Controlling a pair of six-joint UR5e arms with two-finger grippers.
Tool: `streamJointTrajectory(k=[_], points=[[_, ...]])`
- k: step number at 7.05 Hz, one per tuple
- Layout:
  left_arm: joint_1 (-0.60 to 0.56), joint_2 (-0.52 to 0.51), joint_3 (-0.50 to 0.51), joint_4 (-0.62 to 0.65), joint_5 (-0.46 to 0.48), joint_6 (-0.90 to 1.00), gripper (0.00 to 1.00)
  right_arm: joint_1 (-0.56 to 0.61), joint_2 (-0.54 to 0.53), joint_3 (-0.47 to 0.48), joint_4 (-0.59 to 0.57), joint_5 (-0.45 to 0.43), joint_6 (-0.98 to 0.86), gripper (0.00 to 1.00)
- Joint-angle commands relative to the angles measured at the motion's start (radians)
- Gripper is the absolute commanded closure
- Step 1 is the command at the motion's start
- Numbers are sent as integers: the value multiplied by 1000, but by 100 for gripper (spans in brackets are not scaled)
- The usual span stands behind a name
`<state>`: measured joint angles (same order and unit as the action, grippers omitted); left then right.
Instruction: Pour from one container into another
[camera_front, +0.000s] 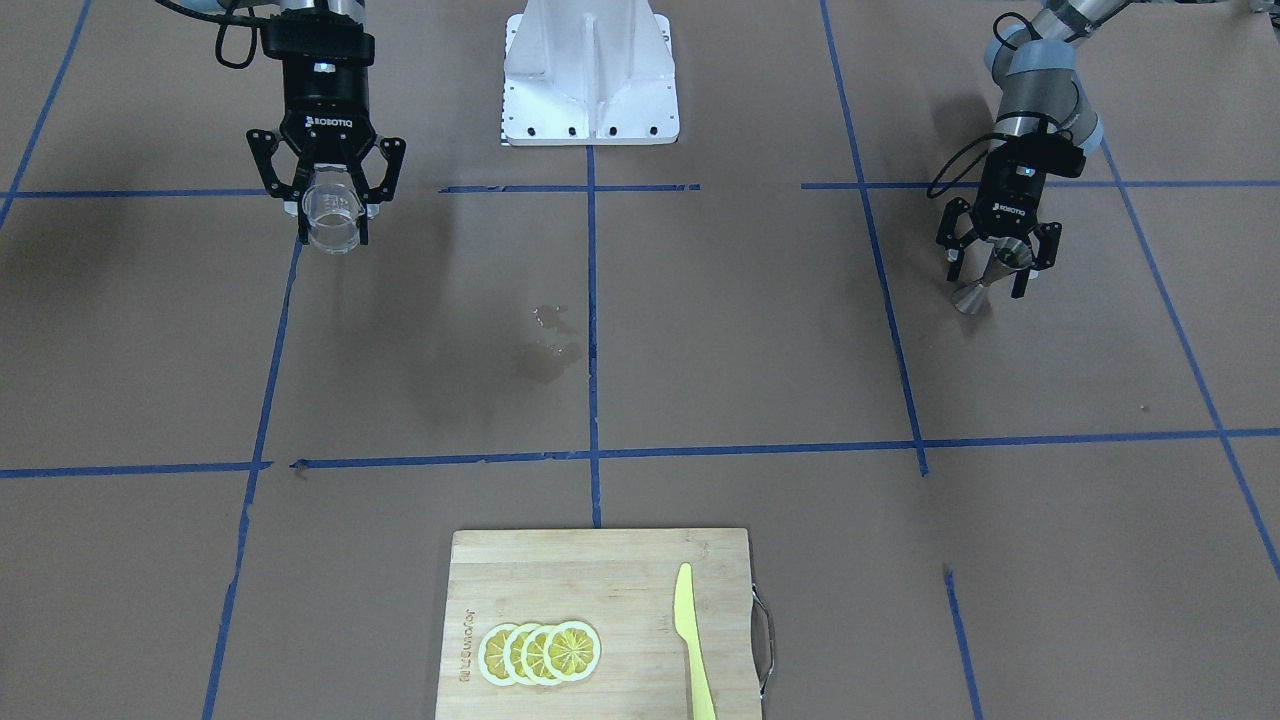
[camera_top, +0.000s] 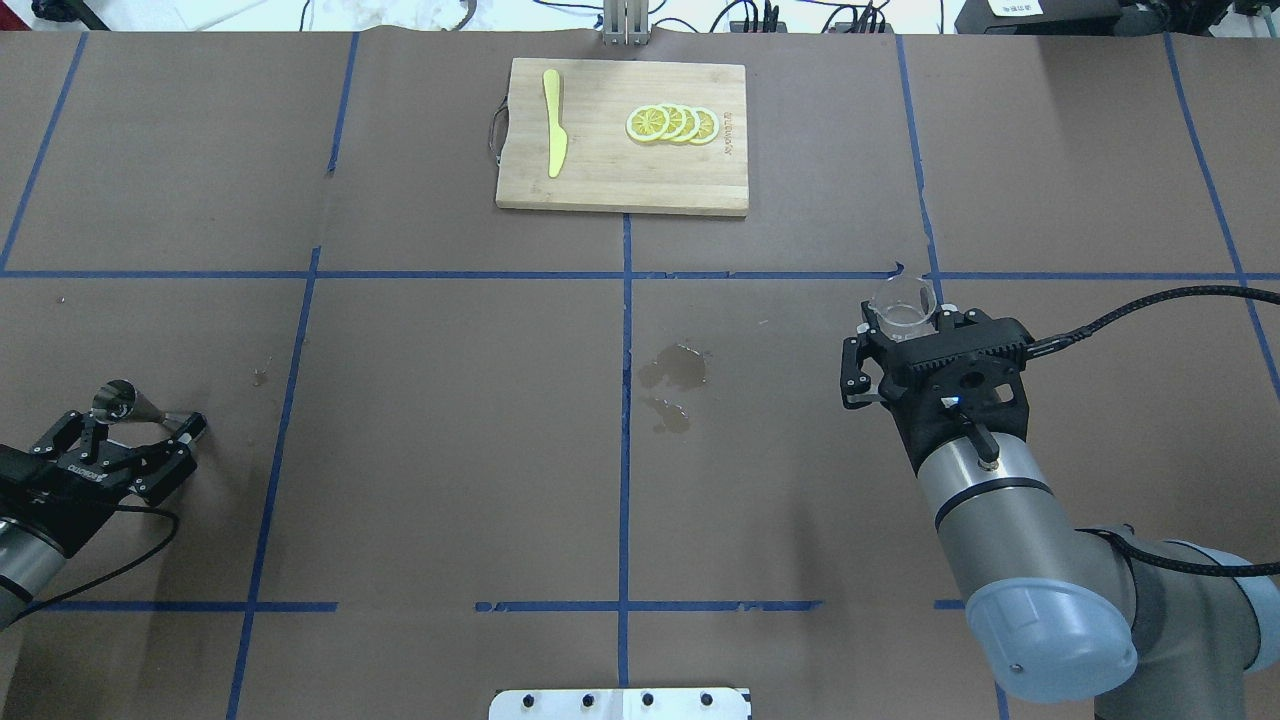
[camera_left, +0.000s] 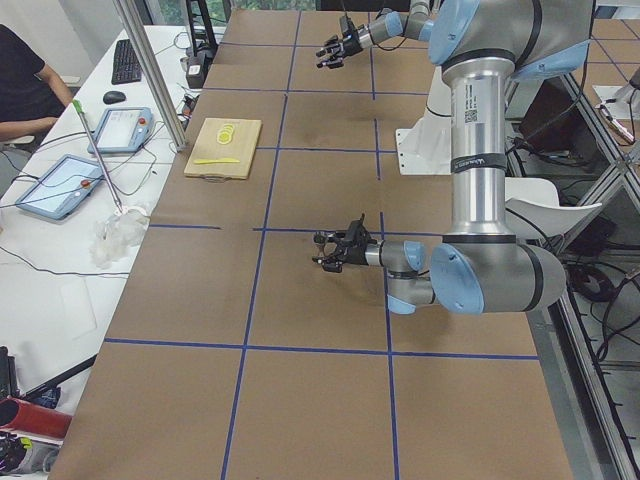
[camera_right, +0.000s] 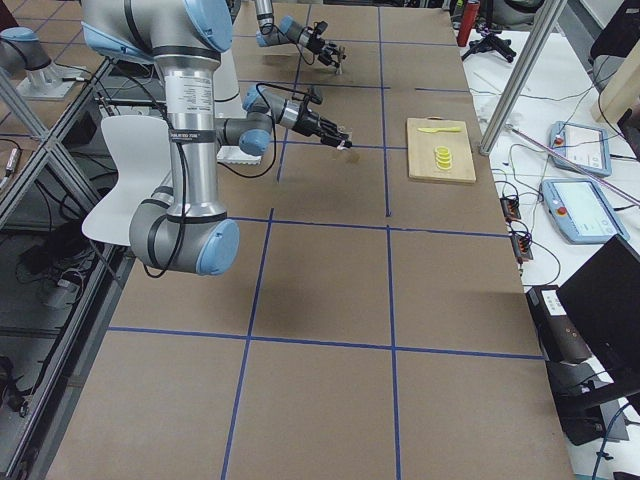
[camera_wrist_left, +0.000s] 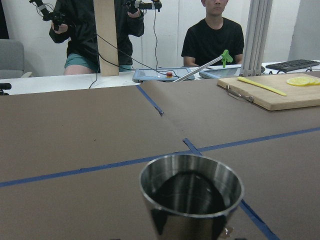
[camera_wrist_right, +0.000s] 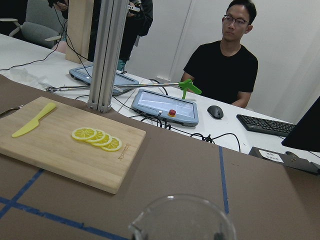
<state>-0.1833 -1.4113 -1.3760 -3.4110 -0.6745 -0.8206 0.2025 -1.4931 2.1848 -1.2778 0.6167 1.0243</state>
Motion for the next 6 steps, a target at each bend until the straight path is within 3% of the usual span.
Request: streamJointTrajectory(k=[1, 4, 6], points=[[13, 11, 0, -8, 1, 0, 0, 0, 1, 3, 0, -2, 0, 100], [56, 47, -8, -24, 6, 0, 0, 0, 1, 4, 0, -2, 0, 100], [83, 147, -17, -135, 9, 0, 0, 0, 1, 4, 0, -2, 0, 100]])
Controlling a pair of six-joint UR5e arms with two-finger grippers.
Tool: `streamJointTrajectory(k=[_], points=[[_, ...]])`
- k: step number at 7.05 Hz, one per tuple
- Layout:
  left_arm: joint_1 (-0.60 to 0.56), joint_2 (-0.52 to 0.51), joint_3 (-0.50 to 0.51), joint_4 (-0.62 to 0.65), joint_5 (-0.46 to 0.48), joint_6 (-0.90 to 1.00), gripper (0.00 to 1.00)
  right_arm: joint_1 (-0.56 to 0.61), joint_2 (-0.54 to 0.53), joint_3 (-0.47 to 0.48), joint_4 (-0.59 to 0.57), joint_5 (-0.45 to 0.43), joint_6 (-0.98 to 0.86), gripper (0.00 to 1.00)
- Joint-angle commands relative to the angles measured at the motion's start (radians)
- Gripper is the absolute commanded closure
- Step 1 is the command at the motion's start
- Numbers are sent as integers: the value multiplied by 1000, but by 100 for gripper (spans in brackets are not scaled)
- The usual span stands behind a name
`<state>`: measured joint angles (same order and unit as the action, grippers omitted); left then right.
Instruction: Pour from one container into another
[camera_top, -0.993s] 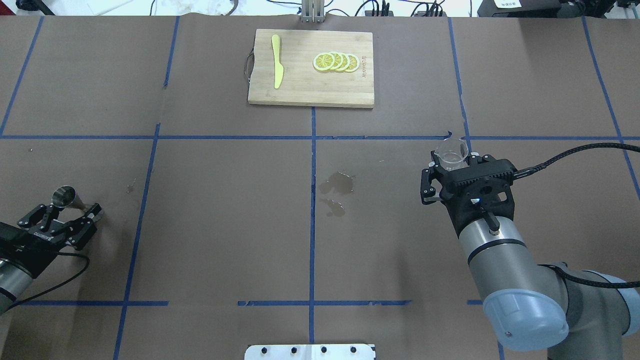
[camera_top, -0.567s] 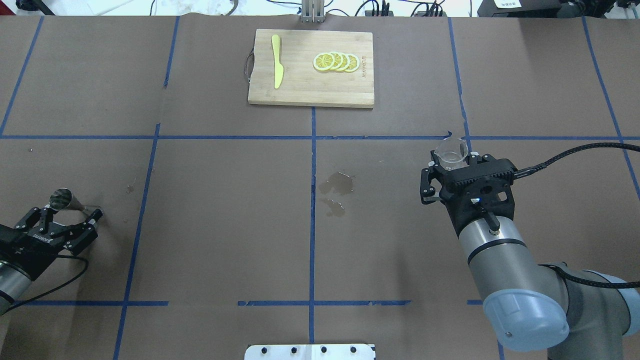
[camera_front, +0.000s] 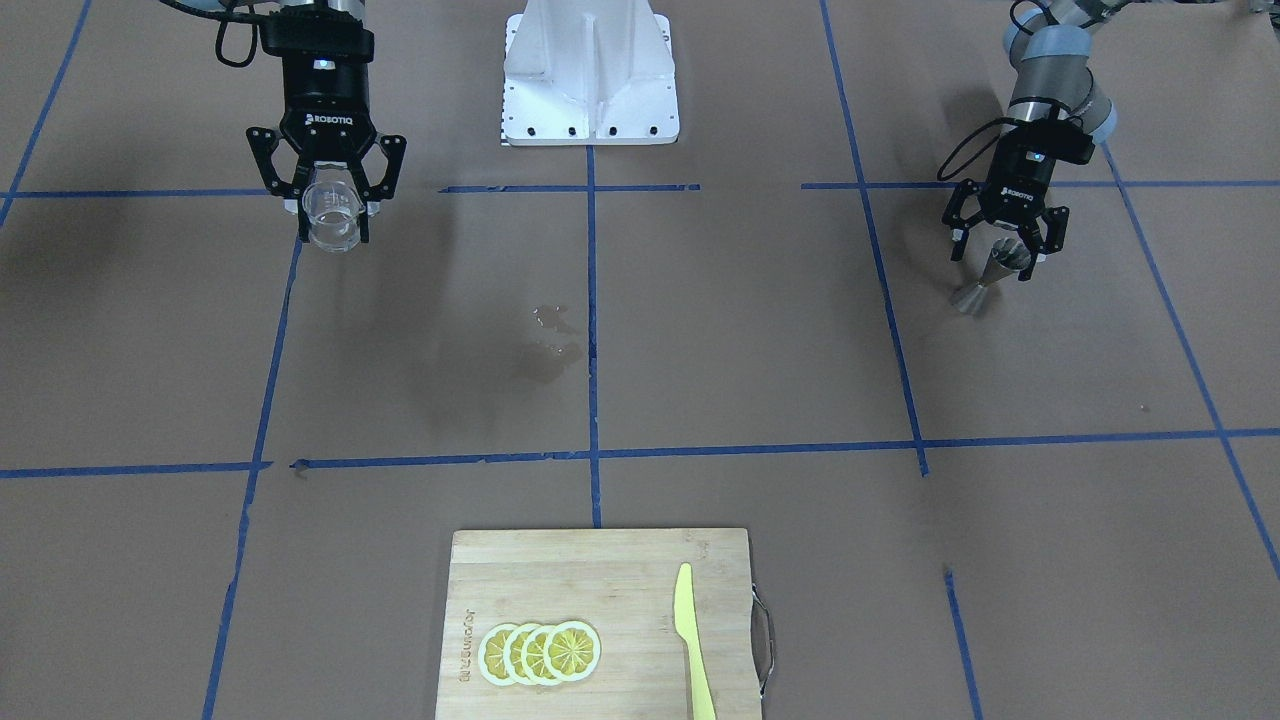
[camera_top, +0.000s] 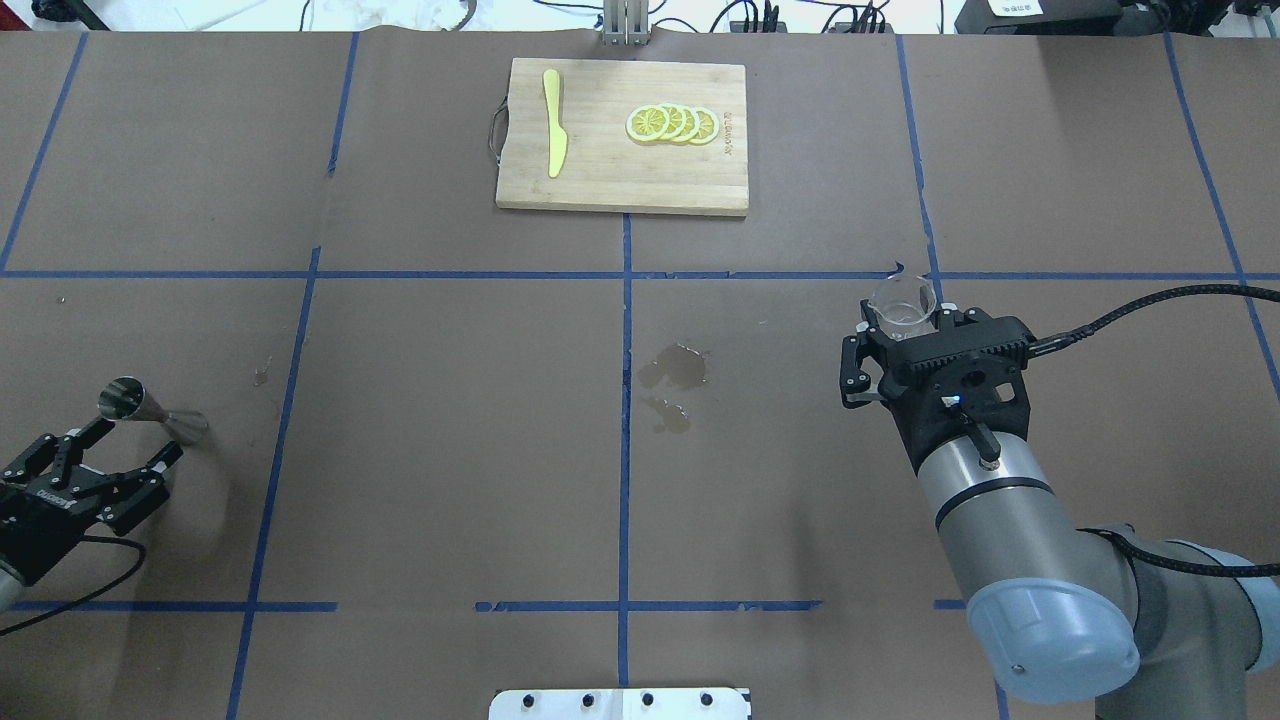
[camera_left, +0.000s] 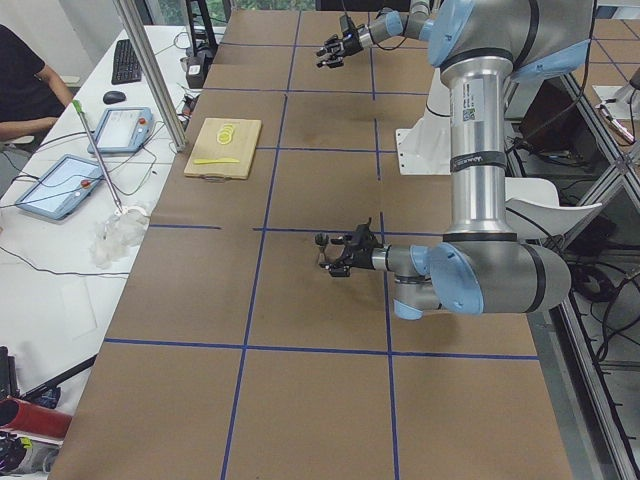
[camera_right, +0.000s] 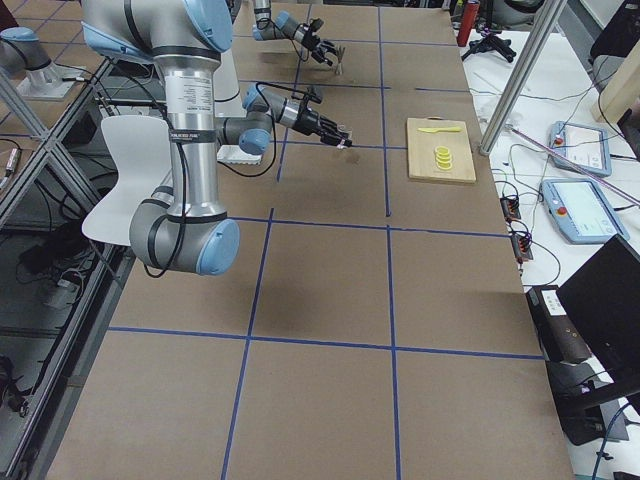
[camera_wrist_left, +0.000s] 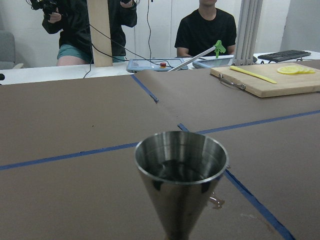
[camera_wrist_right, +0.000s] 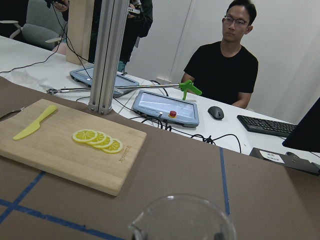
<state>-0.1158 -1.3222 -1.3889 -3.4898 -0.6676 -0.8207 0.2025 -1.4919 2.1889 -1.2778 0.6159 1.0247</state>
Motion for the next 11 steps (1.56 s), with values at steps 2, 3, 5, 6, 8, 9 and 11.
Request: streamJointTrajectory(k=[2, 3, 5, 6, 8, 9, 11], points=[[72, 86, -7, -103, 5, 2, 0, 0, -1, 0, 0, 1, 0, 100], [76, 144, -7, -124, 5, 2, 0, 0, -1, -1, 0, 1, 0, 100], [74, 230, 1, -197, 31, -3, 0, 0, -2, -5, 0, 1, 0, 100], [76, 232, 86, -321, 57, -67, 0, 0, -2, -3, 0, 1, 0, 100], [59, 236, 110, -324, -31, -214, 0, 0, -2, -6, 0, 2, 11, 100], [-32, 226, 111, -312, -103, -227, 0, 0, -4, -17, 0, 4, 26, 100], [-429, 75, 100, -76, -458, -212, 0, 0, 1, -43, 0, 8, 69, 100]])
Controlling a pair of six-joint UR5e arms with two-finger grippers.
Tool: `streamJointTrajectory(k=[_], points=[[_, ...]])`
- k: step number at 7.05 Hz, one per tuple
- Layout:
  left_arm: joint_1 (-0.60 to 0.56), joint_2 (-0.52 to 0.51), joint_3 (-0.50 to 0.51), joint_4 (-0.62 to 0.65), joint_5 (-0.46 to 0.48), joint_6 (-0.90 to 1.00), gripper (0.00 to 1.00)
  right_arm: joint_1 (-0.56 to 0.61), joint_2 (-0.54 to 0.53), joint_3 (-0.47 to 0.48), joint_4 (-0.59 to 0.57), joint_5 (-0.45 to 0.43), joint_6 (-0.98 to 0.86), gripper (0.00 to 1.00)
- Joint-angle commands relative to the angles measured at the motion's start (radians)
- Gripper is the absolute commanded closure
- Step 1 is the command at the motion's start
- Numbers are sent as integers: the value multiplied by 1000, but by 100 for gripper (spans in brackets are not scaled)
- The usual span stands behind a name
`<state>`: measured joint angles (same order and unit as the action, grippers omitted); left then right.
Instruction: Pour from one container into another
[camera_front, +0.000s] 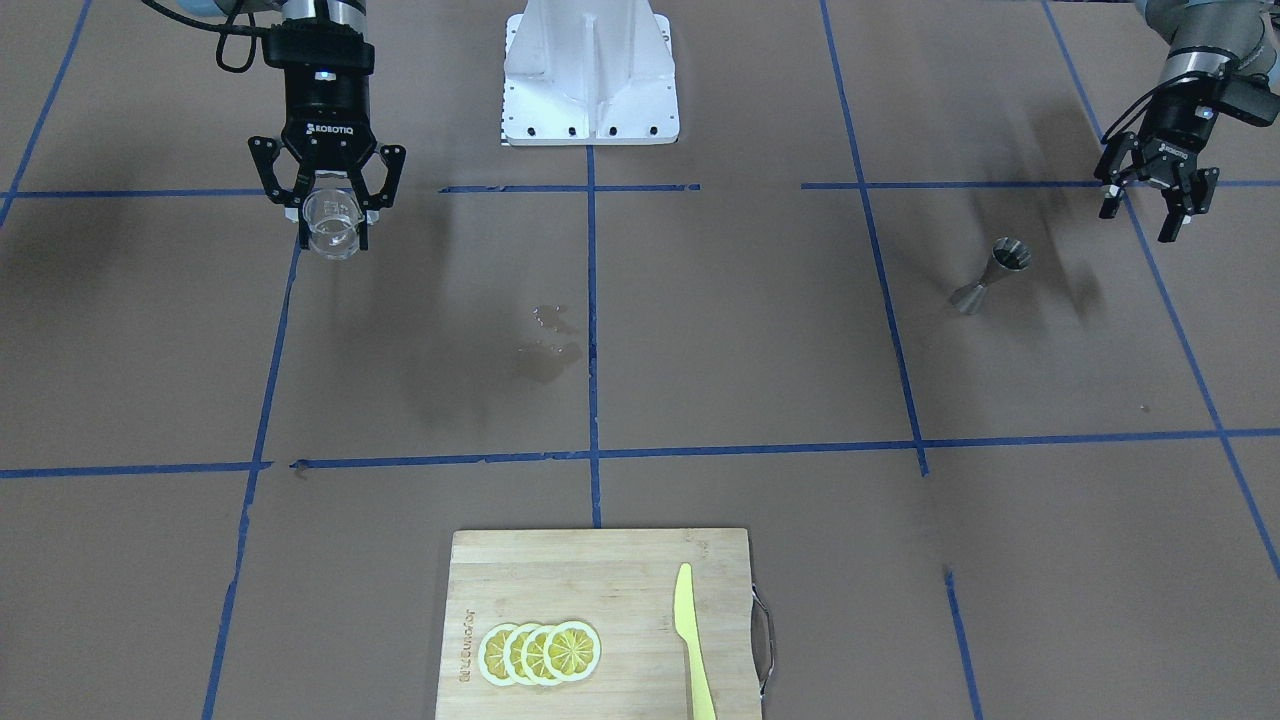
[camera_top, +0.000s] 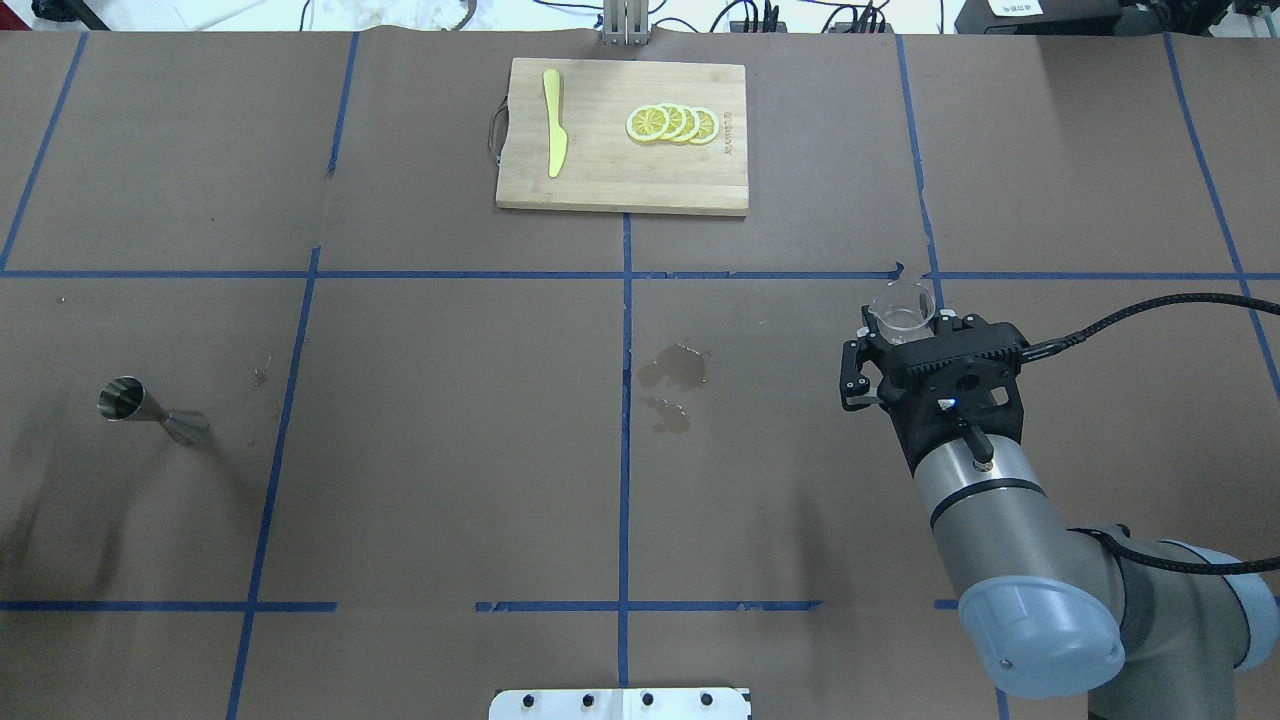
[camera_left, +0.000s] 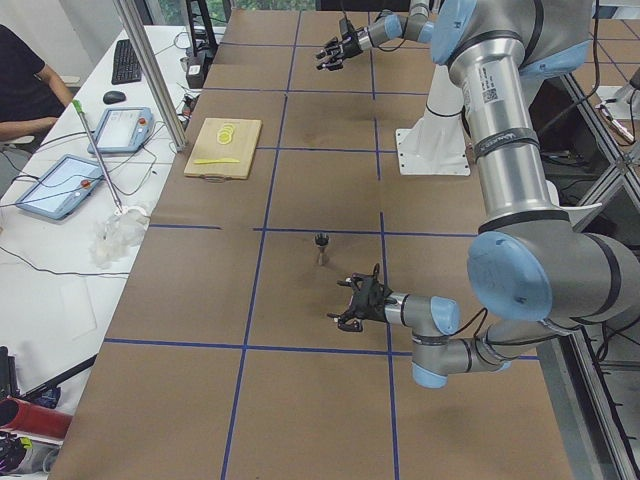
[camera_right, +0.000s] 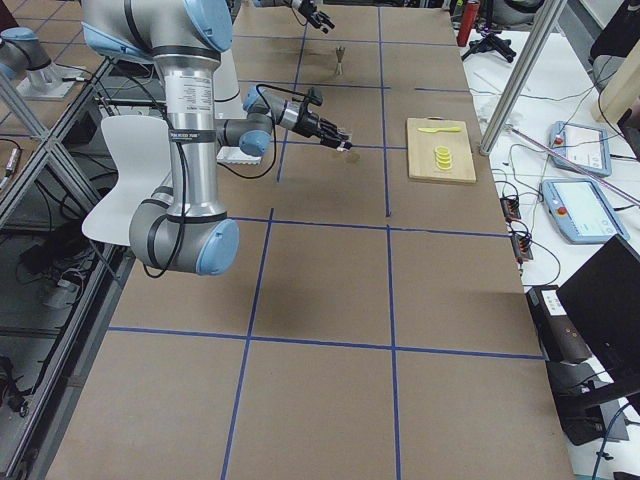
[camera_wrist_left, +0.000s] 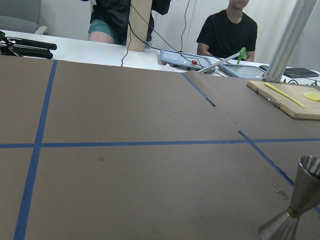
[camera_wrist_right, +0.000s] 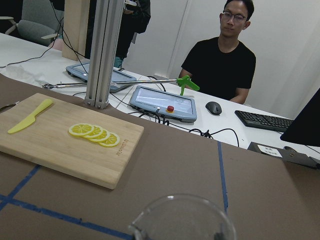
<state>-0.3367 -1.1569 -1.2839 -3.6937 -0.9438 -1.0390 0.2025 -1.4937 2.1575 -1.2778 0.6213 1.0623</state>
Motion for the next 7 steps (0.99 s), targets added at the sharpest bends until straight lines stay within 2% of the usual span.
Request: streamJointTrajectory(k=[1, 2, 3, 5, 7], points=[[-299, -128, -8, 240, -282, 14, 0, 2, 3, -19, 0, 3, 42, 100], [-476, -267, -9, 421, -461, 51, 0, 8, 3, -48, 0, 3, 91, 100], [-605, -362, -11, 569, -592, 173, 0, 12, 9, -74, 0, 3, 120, 100], [-773, -475, -14, 802, -808, 264, 0, 12, 33, -140, 0, 3, 213, 100], [-852, -513, -15, 927, -990, 283, 0, 11, 36, -198, 2, 2, 319, 100]])
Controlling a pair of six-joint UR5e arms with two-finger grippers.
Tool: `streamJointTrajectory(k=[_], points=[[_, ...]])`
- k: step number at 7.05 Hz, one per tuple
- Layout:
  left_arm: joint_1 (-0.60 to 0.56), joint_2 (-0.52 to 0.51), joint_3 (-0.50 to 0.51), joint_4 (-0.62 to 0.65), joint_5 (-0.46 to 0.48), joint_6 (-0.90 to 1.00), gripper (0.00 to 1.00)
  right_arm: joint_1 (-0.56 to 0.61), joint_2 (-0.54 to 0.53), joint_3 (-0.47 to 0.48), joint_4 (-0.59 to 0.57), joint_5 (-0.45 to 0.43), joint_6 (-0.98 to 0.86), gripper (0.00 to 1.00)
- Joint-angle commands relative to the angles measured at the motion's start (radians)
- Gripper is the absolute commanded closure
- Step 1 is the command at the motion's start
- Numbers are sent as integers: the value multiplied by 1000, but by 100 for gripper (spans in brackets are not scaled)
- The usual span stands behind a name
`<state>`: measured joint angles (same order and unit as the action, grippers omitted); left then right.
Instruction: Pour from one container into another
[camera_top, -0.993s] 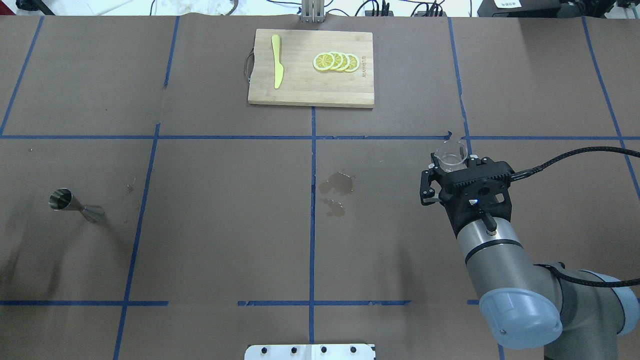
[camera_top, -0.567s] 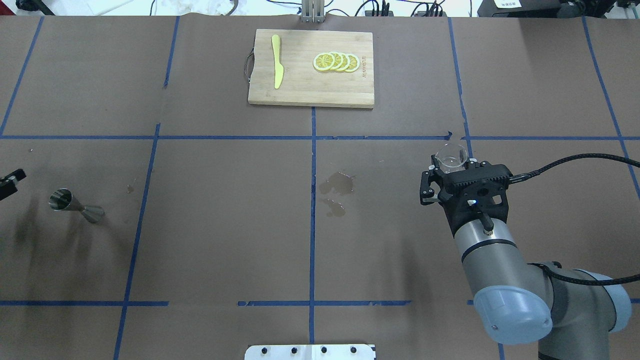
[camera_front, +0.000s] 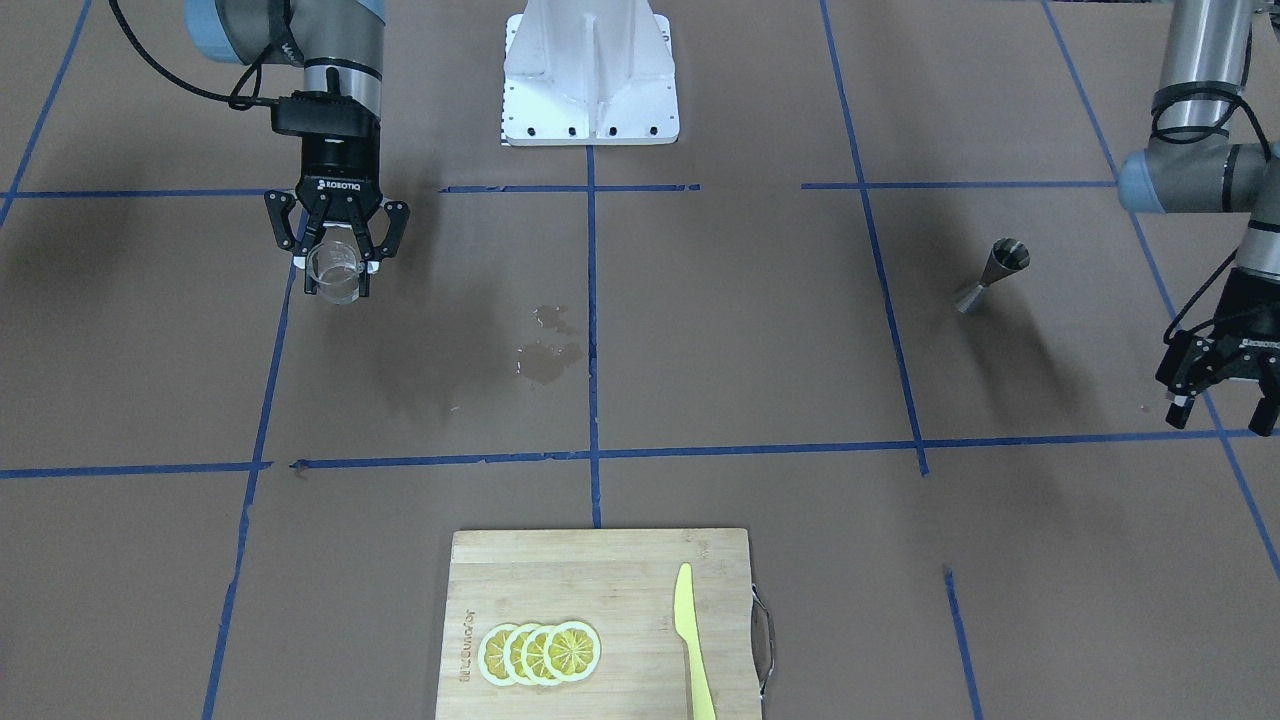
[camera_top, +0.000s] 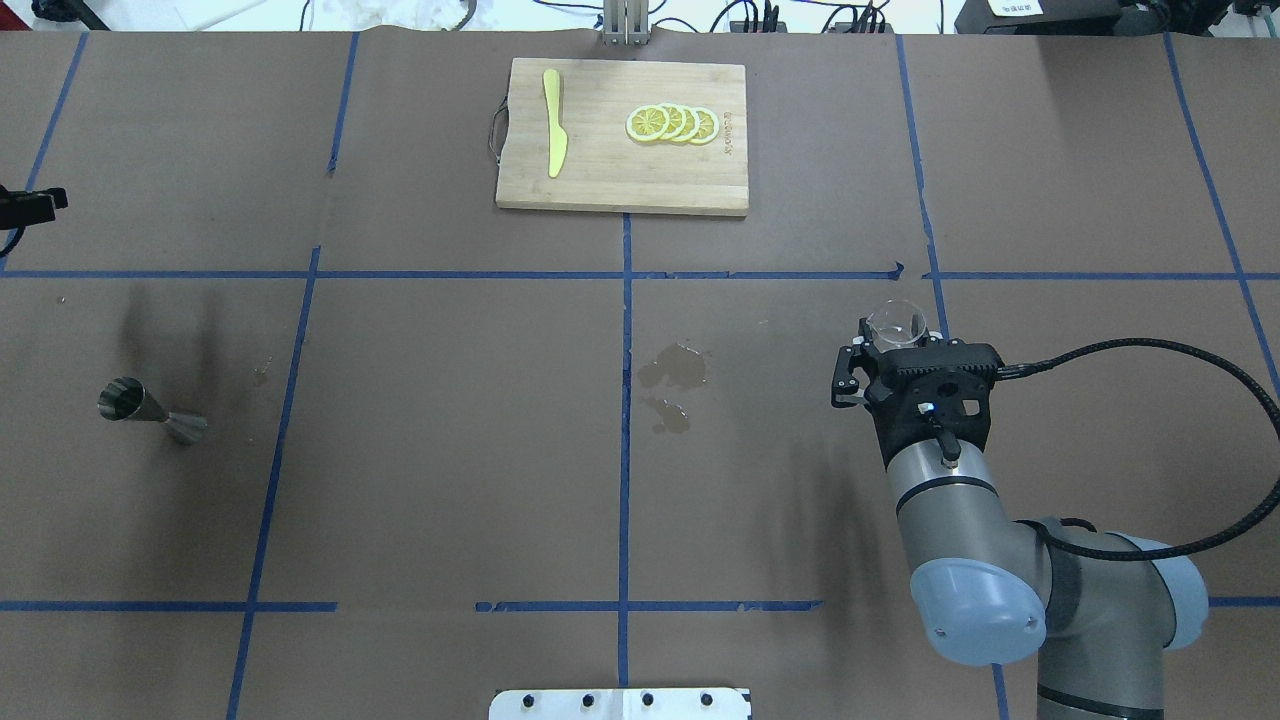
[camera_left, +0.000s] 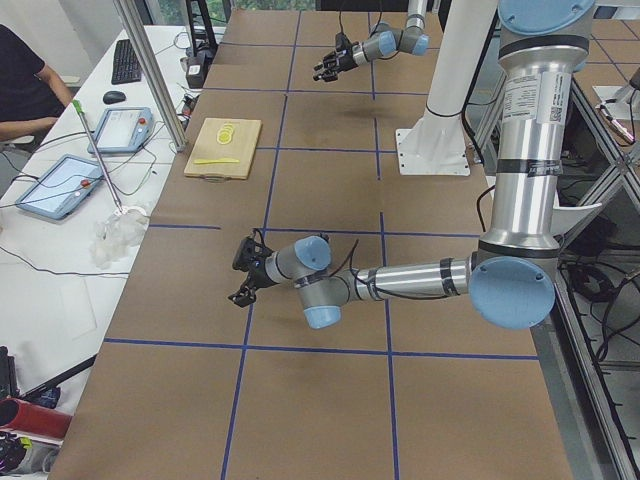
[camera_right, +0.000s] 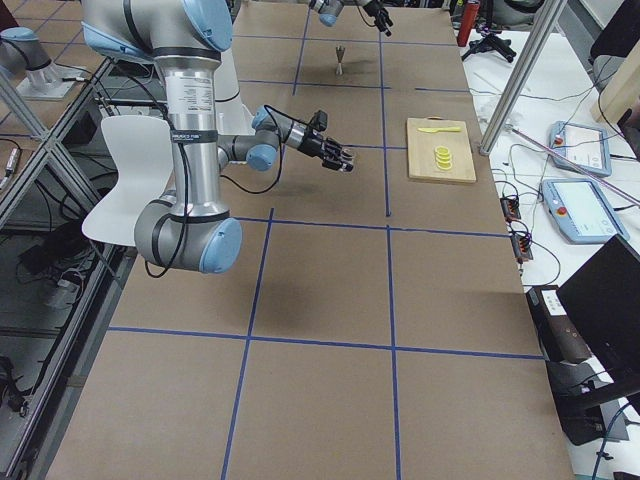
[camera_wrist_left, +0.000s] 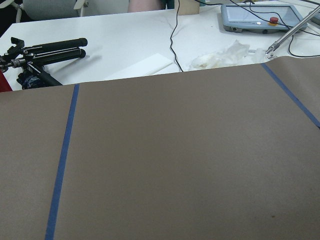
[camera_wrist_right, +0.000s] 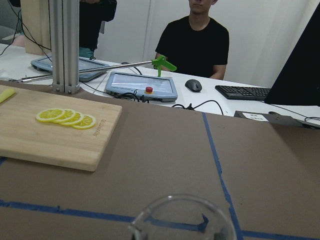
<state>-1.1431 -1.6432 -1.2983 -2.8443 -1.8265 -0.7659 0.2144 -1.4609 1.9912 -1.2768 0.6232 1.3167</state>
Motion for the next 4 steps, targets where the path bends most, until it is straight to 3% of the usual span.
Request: streamJointTrajectory(k=[1, 2, 3, 4], points=[[-47, -27, -2, 80, -118, 11, 0, -1, -6, -61, 76, -2, 72, 100], [-47, -21, -25, 80, -123, 16, 0, 2, -22, -215, 311, -3, 55, 100], [-47, -14, -35, 82, -126, 17, 0, 2, -30, -309, 543, -13, -82, 100], [-47, -10, -50, 85, -126, 17, 0, 0, -42, -377, 668, -43, -123, 100]])
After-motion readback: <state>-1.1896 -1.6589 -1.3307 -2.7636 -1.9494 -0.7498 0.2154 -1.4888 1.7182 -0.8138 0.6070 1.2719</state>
